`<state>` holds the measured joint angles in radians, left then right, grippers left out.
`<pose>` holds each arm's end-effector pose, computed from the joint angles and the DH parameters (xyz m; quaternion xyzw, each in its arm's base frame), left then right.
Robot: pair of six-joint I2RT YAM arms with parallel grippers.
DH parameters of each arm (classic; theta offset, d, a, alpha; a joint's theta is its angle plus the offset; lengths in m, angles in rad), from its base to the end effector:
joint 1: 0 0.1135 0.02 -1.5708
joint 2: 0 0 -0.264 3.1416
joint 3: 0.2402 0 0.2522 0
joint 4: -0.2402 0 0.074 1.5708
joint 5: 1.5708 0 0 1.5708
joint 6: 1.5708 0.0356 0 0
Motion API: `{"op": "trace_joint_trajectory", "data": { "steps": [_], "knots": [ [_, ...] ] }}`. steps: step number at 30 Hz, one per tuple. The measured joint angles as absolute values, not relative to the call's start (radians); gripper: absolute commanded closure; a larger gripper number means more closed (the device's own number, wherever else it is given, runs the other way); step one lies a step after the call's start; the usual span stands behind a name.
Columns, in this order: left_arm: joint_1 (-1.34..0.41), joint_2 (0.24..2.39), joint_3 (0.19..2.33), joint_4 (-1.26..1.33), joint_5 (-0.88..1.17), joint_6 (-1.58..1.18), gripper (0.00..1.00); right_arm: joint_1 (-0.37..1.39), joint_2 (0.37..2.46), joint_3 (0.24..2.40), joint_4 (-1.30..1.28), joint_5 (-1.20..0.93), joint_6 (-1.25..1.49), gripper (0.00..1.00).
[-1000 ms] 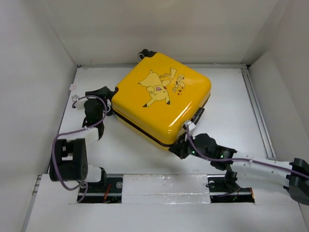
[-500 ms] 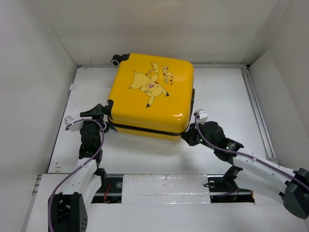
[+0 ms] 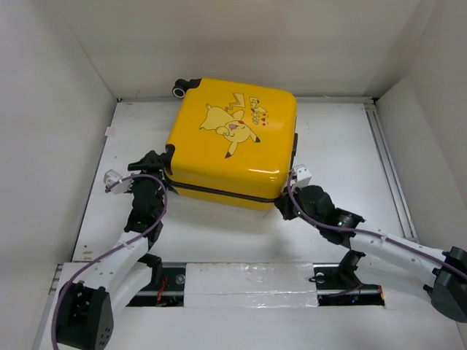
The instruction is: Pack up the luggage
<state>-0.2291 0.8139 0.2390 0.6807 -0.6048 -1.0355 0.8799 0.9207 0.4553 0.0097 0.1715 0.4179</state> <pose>0.1795 -0.0211 0.2335 -0.4541 0.5003 -0.2588 0.6903 0.1347 0.1533 0.2193 -0.1494 0.8334 0.2607 0.4639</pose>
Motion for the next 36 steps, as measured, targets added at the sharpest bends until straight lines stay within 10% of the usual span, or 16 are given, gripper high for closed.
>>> {"op": "trace_joint_trajectory", "data": {
  "steps": [11, 19, 36],
  "knots": [
    [-0.56, 0.862, 0.336, 0.717, -0.717, -0.933, 1.0, 0.476, 0.934, 0.572, -0.19, 0.084, 0.311, 1.0],
    [-0.568, 0.854, 0.335, 0.71, -0.727, -0.933, 1.0, 0.474, 0.772, 0.331, 0.097, -0.006, 0.362, 1.0],
    [-0.654, 0.854, 0.357, 0.707, -0.85, -0.943, 1.0, 0.508, 0.743, 0.473, -0.187, -0.112, 0.268, 1.0]
  ]
}}
